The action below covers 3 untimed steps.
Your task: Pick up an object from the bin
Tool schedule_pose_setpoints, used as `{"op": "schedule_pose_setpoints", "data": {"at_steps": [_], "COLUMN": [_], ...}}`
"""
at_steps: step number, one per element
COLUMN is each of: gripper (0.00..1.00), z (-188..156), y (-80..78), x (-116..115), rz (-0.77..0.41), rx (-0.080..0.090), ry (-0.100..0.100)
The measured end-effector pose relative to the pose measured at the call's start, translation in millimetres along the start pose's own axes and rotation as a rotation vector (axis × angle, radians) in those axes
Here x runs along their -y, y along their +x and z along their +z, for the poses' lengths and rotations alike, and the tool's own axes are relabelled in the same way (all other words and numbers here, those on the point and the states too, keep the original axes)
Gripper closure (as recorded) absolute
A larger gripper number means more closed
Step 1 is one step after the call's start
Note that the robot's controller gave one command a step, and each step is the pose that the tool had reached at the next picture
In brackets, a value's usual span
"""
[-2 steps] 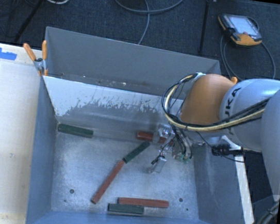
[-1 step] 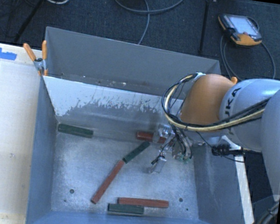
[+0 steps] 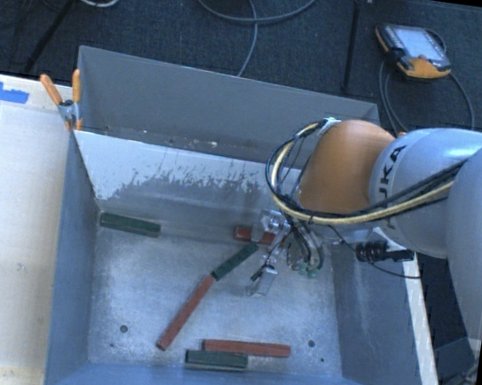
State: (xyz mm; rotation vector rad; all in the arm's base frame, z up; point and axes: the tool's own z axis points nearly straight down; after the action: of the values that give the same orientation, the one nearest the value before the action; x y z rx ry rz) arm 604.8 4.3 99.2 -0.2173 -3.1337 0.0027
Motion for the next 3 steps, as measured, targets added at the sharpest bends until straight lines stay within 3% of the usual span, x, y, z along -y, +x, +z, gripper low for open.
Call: {"op": "schedule_pose_setpoints", "data": {"at_steps": [1, 2, 3], "gripper": [0.0, 0.0, 0.0], "z": [-36.3, -27.2, -5.2], "y": [7.5, 18.2, 21.4], "x": [-53.4, -66.5, -72.6], "rz": [-0.111, 0.037, 0.242], "rx": [0.0, 0.006, -0.003], "ry": [-0.001, -0.006, -0.001]}}
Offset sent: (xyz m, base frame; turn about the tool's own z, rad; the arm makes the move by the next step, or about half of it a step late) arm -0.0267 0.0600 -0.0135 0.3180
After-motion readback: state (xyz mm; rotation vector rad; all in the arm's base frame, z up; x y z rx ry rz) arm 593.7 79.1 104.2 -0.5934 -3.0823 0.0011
